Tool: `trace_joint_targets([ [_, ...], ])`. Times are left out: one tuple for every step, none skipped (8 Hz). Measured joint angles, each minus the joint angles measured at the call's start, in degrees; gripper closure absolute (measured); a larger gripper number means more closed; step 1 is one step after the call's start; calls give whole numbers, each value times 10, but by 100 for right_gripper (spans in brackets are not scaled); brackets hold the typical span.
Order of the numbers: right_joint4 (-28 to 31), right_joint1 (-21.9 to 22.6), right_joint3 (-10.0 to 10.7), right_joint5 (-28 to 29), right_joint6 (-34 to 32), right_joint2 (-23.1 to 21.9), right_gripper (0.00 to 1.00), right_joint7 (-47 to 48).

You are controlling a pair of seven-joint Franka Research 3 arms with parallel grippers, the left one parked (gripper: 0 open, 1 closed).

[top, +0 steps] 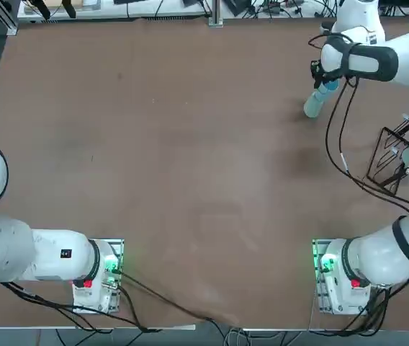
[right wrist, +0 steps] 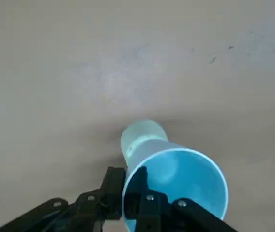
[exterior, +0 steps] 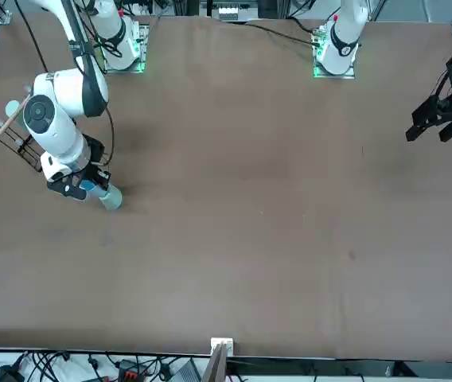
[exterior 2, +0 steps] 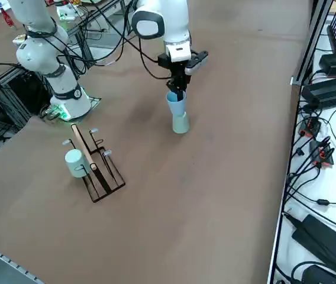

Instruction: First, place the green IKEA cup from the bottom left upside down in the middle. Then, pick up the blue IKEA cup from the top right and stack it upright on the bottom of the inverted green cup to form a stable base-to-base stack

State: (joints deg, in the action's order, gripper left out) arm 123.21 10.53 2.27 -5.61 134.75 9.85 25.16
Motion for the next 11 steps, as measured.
trace_joint_targets([
  [0,0,0,0,2,3,97,1],
  [0,0,0,0,3,3,97,1],
  [0,1,0,0,3,4,97,1],
  [0,1,0,0,3,4,97,1],
  [0,1,0,0,4,6,97,1],
  [0,1,0,0,4,8,97,1],
  [0,1,0,-1,6,10,97,1],
  [0,1,0,-2,7,10,96,1],
  [0,1,0,-5,7,10,95,2],
  [0,1,0,-7,8,12,82,2],
  [0,1,0,-10,8,14,63,2],
])
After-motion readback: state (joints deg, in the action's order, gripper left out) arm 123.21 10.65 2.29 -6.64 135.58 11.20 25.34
